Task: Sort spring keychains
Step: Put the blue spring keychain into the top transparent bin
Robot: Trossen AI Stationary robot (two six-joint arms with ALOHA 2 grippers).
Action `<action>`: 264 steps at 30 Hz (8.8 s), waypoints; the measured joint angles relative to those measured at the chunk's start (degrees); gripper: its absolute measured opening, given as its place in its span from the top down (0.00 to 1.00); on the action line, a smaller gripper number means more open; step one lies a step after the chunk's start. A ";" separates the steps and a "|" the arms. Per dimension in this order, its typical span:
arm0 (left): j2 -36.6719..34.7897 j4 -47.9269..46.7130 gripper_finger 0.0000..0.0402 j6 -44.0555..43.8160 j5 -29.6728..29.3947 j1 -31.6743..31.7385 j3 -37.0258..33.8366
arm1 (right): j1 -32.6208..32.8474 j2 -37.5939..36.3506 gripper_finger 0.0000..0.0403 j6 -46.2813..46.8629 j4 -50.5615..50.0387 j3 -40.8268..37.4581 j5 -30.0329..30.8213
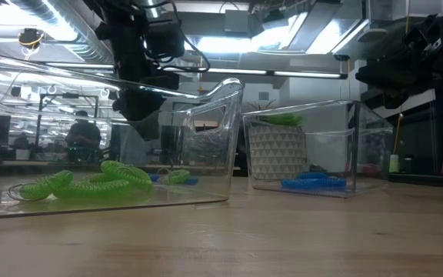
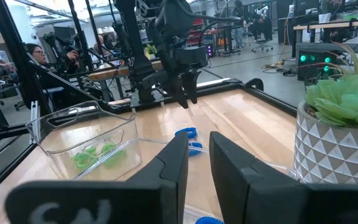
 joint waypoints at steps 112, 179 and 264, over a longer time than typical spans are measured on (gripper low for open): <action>-1.06 14.93 0.98 1.26 -4.56 1.17 0.57 | 0.00 0.00 0.83 0.00 0.00 -0.01 0.00; -6.10 58.30 0.98 1.29 20.65 1.41 0.70 | -0.02 0.01 0.83 0.00 0.00 -0.02 0.00; 17.19 34.28 0.98 20.15 13.37 -16.12 18.34 | -0.01 0.02 0.83 0.00 0.00 -0.02 -0.02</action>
